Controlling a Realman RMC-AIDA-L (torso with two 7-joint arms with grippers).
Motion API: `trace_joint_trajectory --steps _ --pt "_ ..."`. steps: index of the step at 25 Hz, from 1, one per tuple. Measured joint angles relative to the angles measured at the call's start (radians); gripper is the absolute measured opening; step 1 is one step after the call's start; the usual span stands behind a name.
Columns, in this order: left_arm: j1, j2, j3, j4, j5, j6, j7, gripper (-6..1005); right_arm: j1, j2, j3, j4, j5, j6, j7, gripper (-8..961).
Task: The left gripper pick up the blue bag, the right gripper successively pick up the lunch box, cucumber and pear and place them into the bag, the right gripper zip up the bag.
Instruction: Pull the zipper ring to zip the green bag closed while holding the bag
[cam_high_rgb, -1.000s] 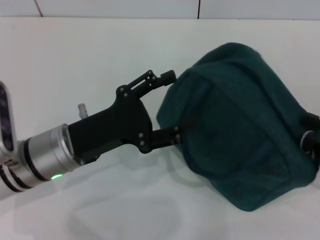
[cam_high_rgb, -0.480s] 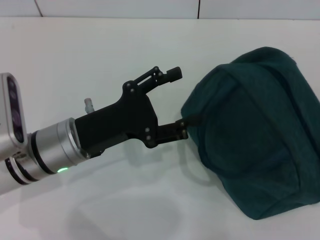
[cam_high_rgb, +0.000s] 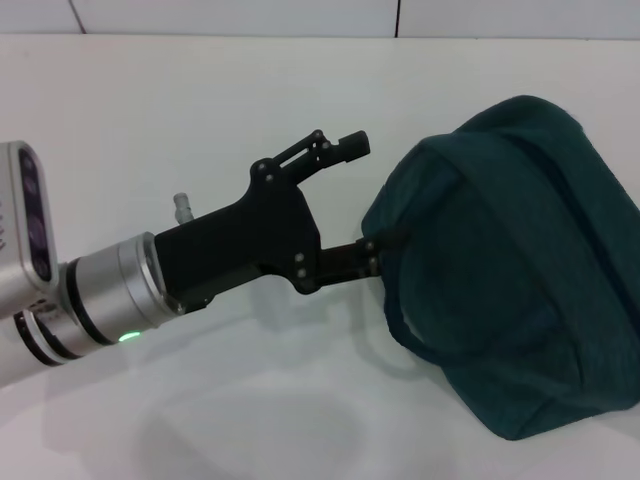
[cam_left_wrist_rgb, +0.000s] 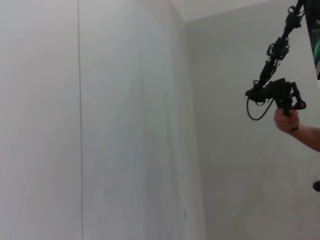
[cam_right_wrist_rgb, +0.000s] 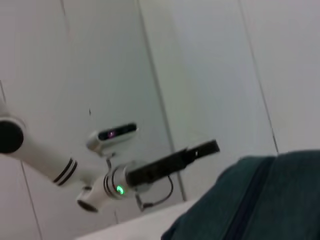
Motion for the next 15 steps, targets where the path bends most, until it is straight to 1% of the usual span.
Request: trace_joint_trajectory --steps 5,12,15 --pt "-0.003 -0.002 0.001 0.000 0.000 0.006 -0.002 870 0.026 -0.006 -0.026 0.045 -0.004 0.001 0.000 420" --pt "-0.003 -0.003 0.002 0.001 0.001 0.006 -0.003 870 0.043 -0.040 -0.037 0.107 -0.001 -0.011 0.025 420" --pt "-0.005 -0.003 0.002 0.001 0.000 0.006 -0.003 870 0.045 -0.045 -0.035 0.119 0.001 -0.006 0.040 420"
